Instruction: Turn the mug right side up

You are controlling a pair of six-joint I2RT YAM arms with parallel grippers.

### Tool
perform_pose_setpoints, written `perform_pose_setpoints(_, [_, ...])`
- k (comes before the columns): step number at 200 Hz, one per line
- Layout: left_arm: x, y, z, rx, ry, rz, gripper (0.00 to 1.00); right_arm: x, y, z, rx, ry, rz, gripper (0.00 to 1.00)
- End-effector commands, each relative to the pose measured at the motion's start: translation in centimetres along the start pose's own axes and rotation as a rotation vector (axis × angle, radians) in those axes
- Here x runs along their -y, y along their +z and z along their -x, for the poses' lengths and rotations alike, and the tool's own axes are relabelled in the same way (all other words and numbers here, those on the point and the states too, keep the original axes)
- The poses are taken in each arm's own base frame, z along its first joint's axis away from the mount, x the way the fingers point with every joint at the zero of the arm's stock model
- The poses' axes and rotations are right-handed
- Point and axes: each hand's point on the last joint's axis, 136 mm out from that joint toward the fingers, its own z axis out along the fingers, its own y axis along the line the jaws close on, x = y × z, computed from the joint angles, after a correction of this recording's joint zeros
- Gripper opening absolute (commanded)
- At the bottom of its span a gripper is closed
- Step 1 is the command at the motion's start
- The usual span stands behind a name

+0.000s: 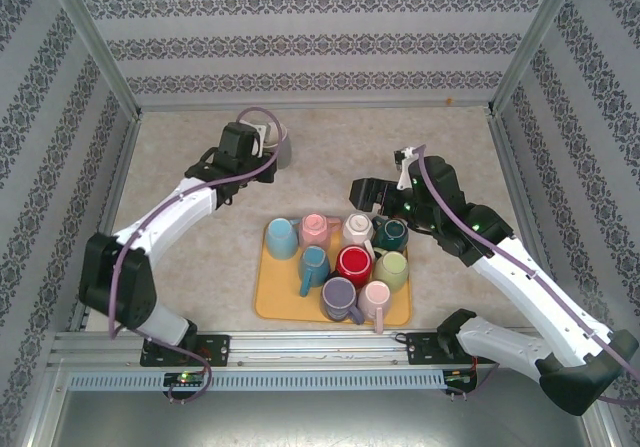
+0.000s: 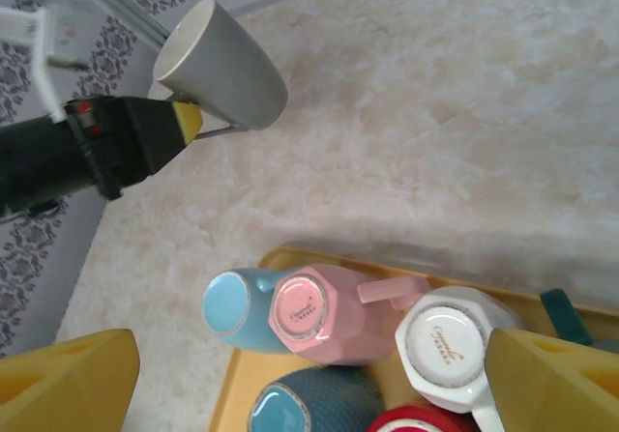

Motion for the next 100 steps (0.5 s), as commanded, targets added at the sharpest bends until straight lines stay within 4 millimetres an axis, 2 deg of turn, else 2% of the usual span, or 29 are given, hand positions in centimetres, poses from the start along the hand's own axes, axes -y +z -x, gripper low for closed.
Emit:
perform_pose_setpoints(1, [-2.8, 0.3, 5.0, 0.156, 0.015, 0.082, 0.0, 0.0, -0.6, -0.6, -0.024, -0.065, -0.006, 0.91])
perform_pose_setpoints(12, [-3.8, 1.3, 5.1, 0.151, 0.022, 0.115, 0.0, 0.1, -0.6, -0.8, -0.029, -0.071, -0.007, 0.91])
perform_pose_setpoints(50, [-5.3, 5.3, 4.9, 0.126, 0.066, 0.18, 0.0, 0.5, -0.3, -1.7, -0.057, -0.081, -0.01, 0.92])
perform_pose_setpoints(100, [-7.4, 8.8, 5.3, 0.098, 0.044, 0.211, 0.0, 0.7, 0.3, -2.1, -0.066, -0.072, -0.008, 0.91])
